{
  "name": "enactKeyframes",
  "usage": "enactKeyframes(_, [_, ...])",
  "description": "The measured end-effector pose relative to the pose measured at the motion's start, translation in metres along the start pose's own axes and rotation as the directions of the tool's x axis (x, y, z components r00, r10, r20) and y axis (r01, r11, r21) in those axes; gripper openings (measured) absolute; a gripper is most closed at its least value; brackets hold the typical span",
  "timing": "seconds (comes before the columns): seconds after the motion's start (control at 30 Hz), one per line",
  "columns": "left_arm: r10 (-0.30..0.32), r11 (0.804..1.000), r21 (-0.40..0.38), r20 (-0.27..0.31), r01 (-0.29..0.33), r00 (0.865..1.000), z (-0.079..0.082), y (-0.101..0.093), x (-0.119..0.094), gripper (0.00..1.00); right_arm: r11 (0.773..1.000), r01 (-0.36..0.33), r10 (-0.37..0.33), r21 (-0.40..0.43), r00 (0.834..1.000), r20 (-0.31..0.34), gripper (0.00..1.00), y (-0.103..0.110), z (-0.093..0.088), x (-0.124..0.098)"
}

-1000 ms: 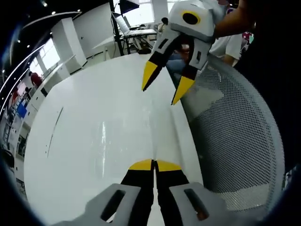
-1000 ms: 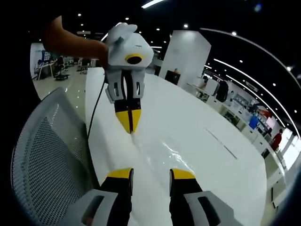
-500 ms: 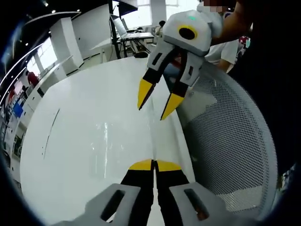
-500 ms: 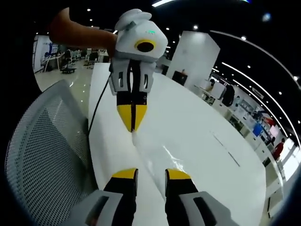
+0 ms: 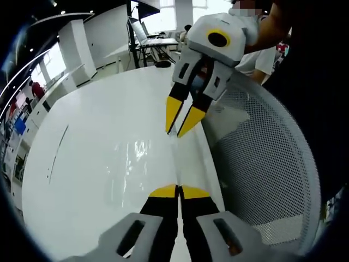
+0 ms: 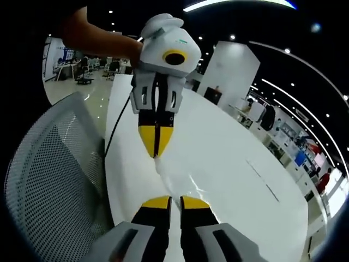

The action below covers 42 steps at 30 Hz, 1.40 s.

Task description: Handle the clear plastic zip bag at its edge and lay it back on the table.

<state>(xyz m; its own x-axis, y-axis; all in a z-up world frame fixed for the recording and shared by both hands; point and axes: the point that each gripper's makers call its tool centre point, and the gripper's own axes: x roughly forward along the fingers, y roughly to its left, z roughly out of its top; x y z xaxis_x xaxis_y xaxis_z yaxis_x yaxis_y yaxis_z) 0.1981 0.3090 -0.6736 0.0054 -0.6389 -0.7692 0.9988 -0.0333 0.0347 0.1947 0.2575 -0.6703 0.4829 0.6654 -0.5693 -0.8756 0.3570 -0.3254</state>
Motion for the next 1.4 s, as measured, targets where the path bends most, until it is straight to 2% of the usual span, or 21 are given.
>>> enactKeyframes(0.43, [0.006, 1.000, 0.010, -0.006, -0.006, 1.000, -0.004, 0.000, -0.002, 0.00, 0.999, -0.034, 0.034, -0.024, 0.999, -0.007, 0.00, 0.006, 0.000, 0.004])
enactKeyframes(0.6, [0.026, 0.998, 0.056, -0.008, -0.025, 1.000, -0.005, 0.001, -0.001, 0.00, 0.999, -0.044, 0.044, -0.031, 0.999, -0.011, 0.00, 0.005, 0.000, 0.005])
enactKeyframes(1.0, [0.079, 0.987, 0.140, 0.013, -0.080, 0.997, -0.002, 0.006, -0.005, 0.20, 0.999, -0.043, 0.043, -0.022, 0.999, -0.010, 0.00, 0.001, 0.002, 0.004])
enactKeyframes(1.4, [0.141, 0.969, 0.200, 0.024, -0.143, 0.990, -0.002, 0.014, -0.006, 0.23, 0.999, -0.054, 0.054, -0.009, 0.999, -0.009, 0.00, 0.002, 0.003, 0.004])
